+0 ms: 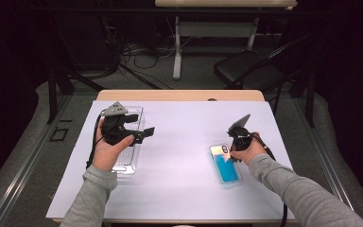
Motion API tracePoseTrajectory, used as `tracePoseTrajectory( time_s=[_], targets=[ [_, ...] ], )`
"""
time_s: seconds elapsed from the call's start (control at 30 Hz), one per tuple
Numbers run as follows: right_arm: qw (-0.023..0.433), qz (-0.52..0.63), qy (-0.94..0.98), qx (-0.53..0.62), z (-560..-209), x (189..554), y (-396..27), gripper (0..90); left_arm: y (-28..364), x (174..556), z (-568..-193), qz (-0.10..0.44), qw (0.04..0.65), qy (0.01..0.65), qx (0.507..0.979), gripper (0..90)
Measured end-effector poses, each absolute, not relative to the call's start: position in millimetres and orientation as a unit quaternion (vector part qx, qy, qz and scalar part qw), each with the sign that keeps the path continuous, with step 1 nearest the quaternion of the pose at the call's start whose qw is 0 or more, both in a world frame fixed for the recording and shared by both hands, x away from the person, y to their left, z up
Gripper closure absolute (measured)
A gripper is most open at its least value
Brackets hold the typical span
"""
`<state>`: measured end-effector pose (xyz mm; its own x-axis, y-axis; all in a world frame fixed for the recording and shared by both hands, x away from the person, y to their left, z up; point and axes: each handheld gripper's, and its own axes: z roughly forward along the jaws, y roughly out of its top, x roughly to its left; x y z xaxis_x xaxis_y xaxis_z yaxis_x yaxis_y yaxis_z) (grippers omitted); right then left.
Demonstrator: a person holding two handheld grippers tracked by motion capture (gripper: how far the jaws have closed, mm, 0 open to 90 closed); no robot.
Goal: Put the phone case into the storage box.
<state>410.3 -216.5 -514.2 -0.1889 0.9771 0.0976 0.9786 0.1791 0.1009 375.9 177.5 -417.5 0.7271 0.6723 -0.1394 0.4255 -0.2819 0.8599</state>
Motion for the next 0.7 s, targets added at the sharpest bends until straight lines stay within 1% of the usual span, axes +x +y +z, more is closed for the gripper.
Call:
tracePoseTrajectory(
  time_s=[0.13,0.5,0.7],
  targets=[
    [0.005,-0.078,-0.767,-0.637,-511,410,-216,88.9,177,376,-418,0.126,0.489,0.348,0.790,14.0],
    [-0.006,-0.116,-0.772,-0.625,-487,411,-215,88.9,178,376,-418,0.125,0.490,0.349,0.789,14.0],
    [-0.028,-0.157,-0.768,-0.621,-470,412,-212,88.8,178,376,-419,0.124,0.493,0.349,0.787,14.0]
  ],
)
